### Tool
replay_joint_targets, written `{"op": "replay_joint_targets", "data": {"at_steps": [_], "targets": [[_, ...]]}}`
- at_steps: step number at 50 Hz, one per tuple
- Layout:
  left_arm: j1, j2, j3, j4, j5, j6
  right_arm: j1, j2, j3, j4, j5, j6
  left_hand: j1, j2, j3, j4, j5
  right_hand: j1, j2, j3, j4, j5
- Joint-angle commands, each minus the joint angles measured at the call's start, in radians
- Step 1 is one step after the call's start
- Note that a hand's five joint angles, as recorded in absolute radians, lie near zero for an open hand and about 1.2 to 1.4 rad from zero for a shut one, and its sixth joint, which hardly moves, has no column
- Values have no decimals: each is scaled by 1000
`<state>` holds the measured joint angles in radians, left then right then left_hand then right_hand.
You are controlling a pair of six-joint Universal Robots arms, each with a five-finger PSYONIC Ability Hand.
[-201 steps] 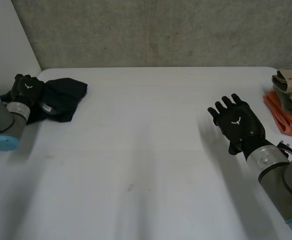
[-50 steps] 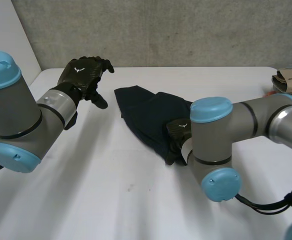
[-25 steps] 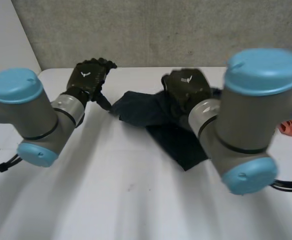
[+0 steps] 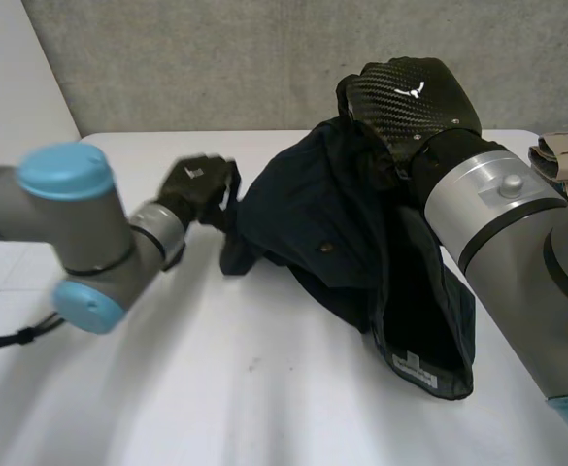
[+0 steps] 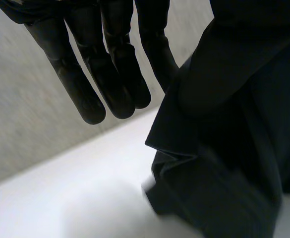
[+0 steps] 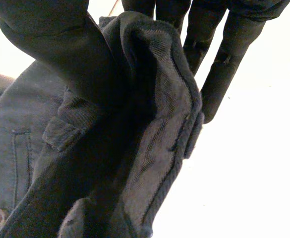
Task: Fold the laundry.
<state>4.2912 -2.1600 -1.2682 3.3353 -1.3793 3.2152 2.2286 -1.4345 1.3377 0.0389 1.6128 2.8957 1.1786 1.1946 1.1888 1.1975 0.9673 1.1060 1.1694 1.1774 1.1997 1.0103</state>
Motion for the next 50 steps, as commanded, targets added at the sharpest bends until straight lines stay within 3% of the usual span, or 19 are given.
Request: {"op": "replay_joint_targets", "data": {"at_steps": [1,14,22,27,31,34,35,39,41,45,50], "targets": [[48,328,-108,18,-1,-6,-73,-7,-60,53,-7,-50,218,202,207,199,254,290,227,219,197,211],[56,657,-233,16,3,5,-107,-38,-115,128,-71,-61,218,202,207,199,254,290,227,219,197,211],[59,582,-258,4,-7,14,-182,-14,-126,229,-93,-151,218,202,207,199,254,290,227,219,197,211],[61,393,-194,29,-11,51,-245,170,-201,214,-100,-226,218,202,207,199,254,290,227,219,197,211],[59,275,-27,122,-29,90,-244,299,-357,104,-88,-211,218,202,207,199,254,290,227,219,197,211],[44,232,126,272,-98,91,-242,377,-460,-101,-74,-171,218,202,207,199,254,290,227,219,197,211],[42,230,142,294,-106,91,-241,399,-491,-243,-70,-139,218,202,207,199,254,290,227,219,197,211],[50,233,257,554,-236,83,-242,404,-491,-586,-57,-86,218,202,207,199,254,290,227,219,197,211],[47,233,265,593,-259,83,-241,401,-480,-721,-57,-64,218,202,207,199,254,290,227,219,197,211],[39,235,253,564,-267,84,-245,401,-483,-729,-74,-20,218,202,207,199,254,290,227,219,197,211],[22,292,135,417,-261,83,-250,410,-459,-636,-145,24,218,202,207,199,254,290,227,219,197,211]]}}
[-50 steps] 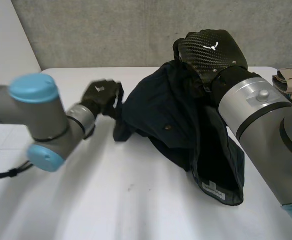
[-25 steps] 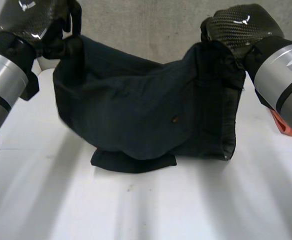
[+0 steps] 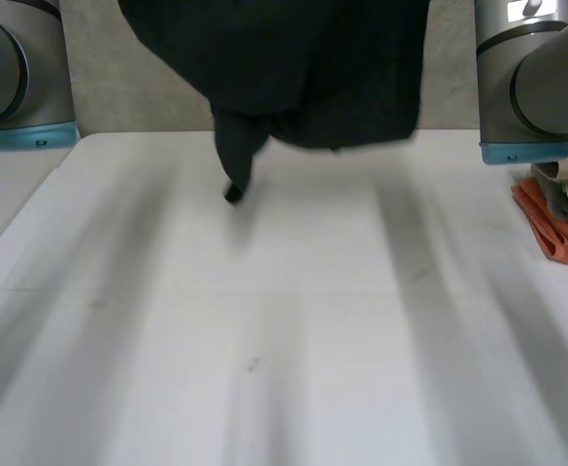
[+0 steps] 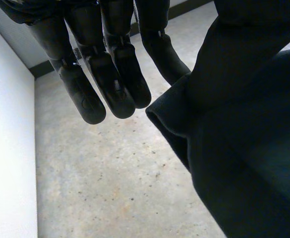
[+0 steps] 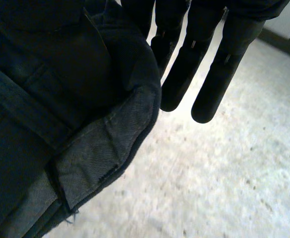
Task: Fold the laundry.
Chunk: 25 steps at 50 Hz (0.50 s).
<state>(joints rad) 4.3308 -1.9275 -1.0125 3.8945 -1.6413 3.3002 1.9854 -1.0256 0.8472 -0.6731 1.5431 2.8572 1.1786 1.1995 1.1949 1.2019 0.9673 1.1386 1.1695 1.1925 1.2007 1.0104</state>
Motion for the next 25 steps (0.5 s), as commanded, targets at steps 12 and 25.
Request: {"op": "replay_joint_targets", "data": {"at_steps": [12,25], "targets": [[-16,142,-622,-356,0,10,-77,12,236,568,-302,7,218,197,201,194,254,258,227,204,196,211],[-17,-62,-790,-373,3,99,-100,32,513,715,-209,-452,-218,-239,-234,-241,-181,-636,-667,-690,-698,-682]]}}
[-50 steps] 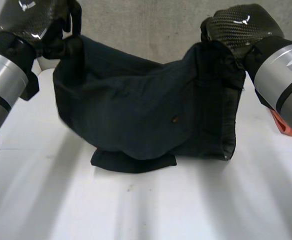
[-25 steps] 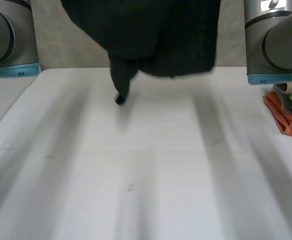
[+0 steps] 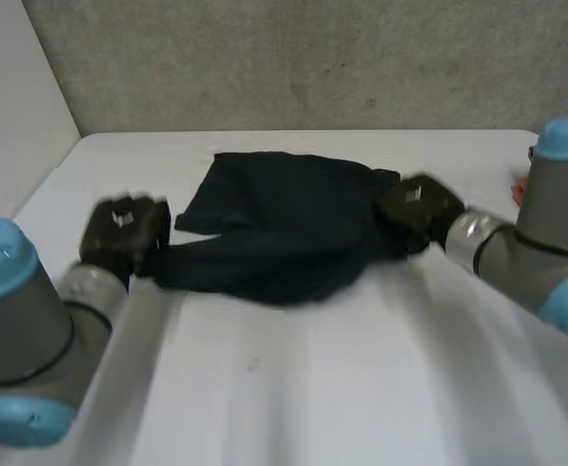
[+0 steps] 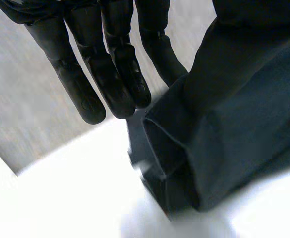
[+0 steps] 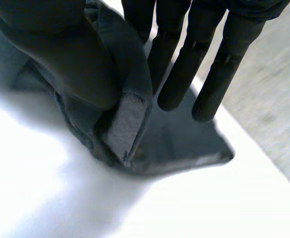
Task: Fold the laundry.
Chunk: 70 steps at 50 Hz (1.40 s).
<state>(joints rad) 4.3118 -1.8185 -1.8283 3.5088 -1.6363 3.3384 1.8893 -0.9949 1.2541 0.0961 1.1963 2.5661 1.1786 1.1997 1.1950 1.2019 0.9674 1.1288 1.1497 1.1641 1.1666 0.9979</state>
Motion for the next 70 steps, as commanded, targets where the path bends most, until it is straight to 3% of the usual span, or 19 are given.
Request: {"op": "replay_joint_targets", "data": {"at_steps": [1,5,9,16,24,26,33,40,46,52,56,57,58,59,65,70], "targets": [[2,-177,38,15,-2,72,-7,1,113,-79,158,-159,-356,-377,-372,-379,-319,-647,-668,-683,-685,-691],[5,-154,86,21,-2,107,-4,-16,171,-173,220,-155,-548,-569,-564,-571,-511,-788,-809,-823,-826,-832],[6,-73,81,39,0,110,-4,-132,267,-220,241,-149,-718,-740,-735,-742,-682,-906,-927,-941,-943,-949],[5,74,-2,49,12,116,-3,-300,389,-205,264,-80,-698,-719,-714,-721,-661,-906,-927,-941,-944,-950],[-14,188,-147,7,124,131,-9,-396,435,-8,287,92,-473,-494,-489,-496,-436,-768,-789,-804,-806,-812],[-35,180,-160,-19,127,124,-7,-396,435,17,281,127,-384,-405,-400,-407,-347,-721,-742,-756,-759,-765],[-113,12,-120,-31,118,131,-3,-340,447,5,275,278,-407,-428,-424,-430,-371,-586,-607,-621,-624,-630],[-107,-80,-71,-22,122,131,20,-191,450,-157,282,298,-571,-593,-588,-595,-535,-580,-601,-615,-618,-624],[-104,-151,-14,38,73,136,39,-116,435,-286,293,298,-581,-602,-597,-604,-544,-527,-548,-563,-565,-571],[-104,-205,9,38,55,139,68,-77,400,-305,299,299,-557,-578,-573,-580,-520,-413,-434,-448,-451,-456],[-104,-232,21,32,53,148,80,-53,380,-311,298,301,-337,-359,-354,-361,-301,-193,-214,-228,-231,-237],[-104,-237,24,29,53,156,80,-51,375,-314,299,299,-224,-245,-240,-247,-187,-82,-103,-117,-120,-126],[-104,-239,26,27,53,162,82,-51,370,-319,299,301,-94,-116,-111,-118,-58,264,243,229,226,220],[-103,-237,27,24,53,179,82,-51,370,-320,299,299,214,193,198,191,251,267,247,232,230,224],[-104,-133,6,-31,36,243,80,-77,372,-294,298,270,218,197,201,194,254,267,247,232,230,224],[-109,80,-43,-215,41,306,71,-263,395,-120,284,94,218,197,201,194,254,267,247,232,230,224]]}}
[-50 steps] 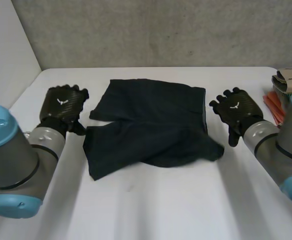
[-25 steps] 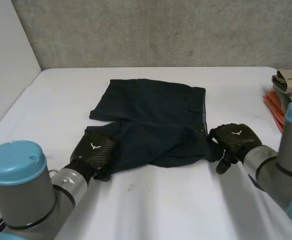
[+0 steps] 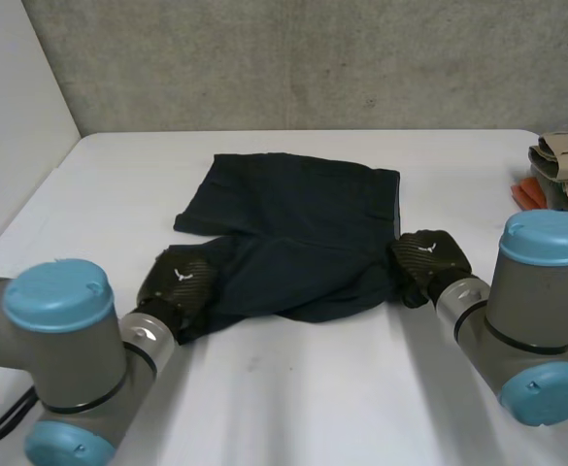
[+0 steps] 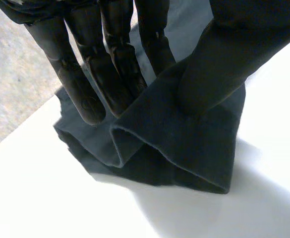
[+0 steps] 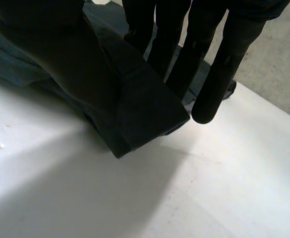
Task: Fold the laundry.
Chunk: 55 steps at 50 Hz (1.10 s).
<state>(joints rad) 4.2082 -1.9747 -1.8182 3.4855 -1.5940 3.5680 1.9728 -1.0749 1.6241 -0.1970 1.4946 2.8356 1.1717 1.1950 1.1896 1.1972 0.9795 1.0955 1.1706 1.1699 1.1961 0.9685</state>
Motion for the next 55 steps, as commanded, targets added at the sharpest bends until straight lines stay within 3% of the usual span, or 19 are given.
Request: {"op": "replay_joint_targets", "data": {"at_steps": [1,6,10,13,16,20,25,29,34,44,46,47,48,49,50,55], "targets": [[-8,256,-58,-225,0,87,-14,-218,29,248,-14,-262,225,201,207,199,242,301,226,226,200,253],[-13,402,-95,-617,15,199,-17,-264,49,485,1,-546,225,201,207,199,242,301,226,226,200,253],[-23,450,-115,-840,67,273,-23,-336,92,683,7,-728,225,201,207,199,242,301,226,226,200,253],[-34,456,-101,-856,101,291,-46,-361,105,748,-13,-777,225,201,207,199,242,301,226,226,200,253],[-27,439,-69,-778,114,301,-48,-361,89,714,-33,-759,225,201,207,199,242,301,226,226,200,253],[-27,357,-7,-558,111,307,-49,-315,45,621,-37,-688,225,201,207,199,242,301,226,226,200,253],[-27,154,147,-218,103,313,-31,-186,-84,470,-24,-533,225,201,207,199,242,301,226,226,200,253],[-25,-22,296,-55,91,327,-11,-94,-203,358,6,-429,225,201,207,199,242,301,226,226,200,253],[-4,-217,506,26,59,356,1,55,-340,226,61,-403,225,201,207,199,242,301,226,226,200,253],[49,-587,953,40,35,374,1,366,-607,-28,113,-403,225,201,207,199,242,301,226,226,200,253],[58,-642,1034,43,34,373,1,433,-645,-80,115,-406,225,201,207,199,242,-267,-342,-342,-368,-315],[58,-654,1054,43,34,371,1,453,-656,-99,118,-407,4,-19,-14,-21,22,-576,-651,-650,-676,-623],[58,-662,1074,43,35,365,0,484,-674,-126,125,-415,-687,-710,-705,-712,-669,-921,-996,-995,-1022,-969],[55,-662,1076,46,40,362,0,504,-688,-143,134,-421,-997,-1020,-1015,-1023,-980,-921,-996,-995,-1022,-969],[49,-662,1076,47,42,361,0,516,-696,-154,145,-423,-892,-916,-910,-918,-875,-921,-996,-995,-1022,-969],[23,-638,1045,82,29,350,3,483,-701,-191,213,-418,-997,-1020,-1015,-1023,-980,-921,-996,-995,-1022,-969]]}}
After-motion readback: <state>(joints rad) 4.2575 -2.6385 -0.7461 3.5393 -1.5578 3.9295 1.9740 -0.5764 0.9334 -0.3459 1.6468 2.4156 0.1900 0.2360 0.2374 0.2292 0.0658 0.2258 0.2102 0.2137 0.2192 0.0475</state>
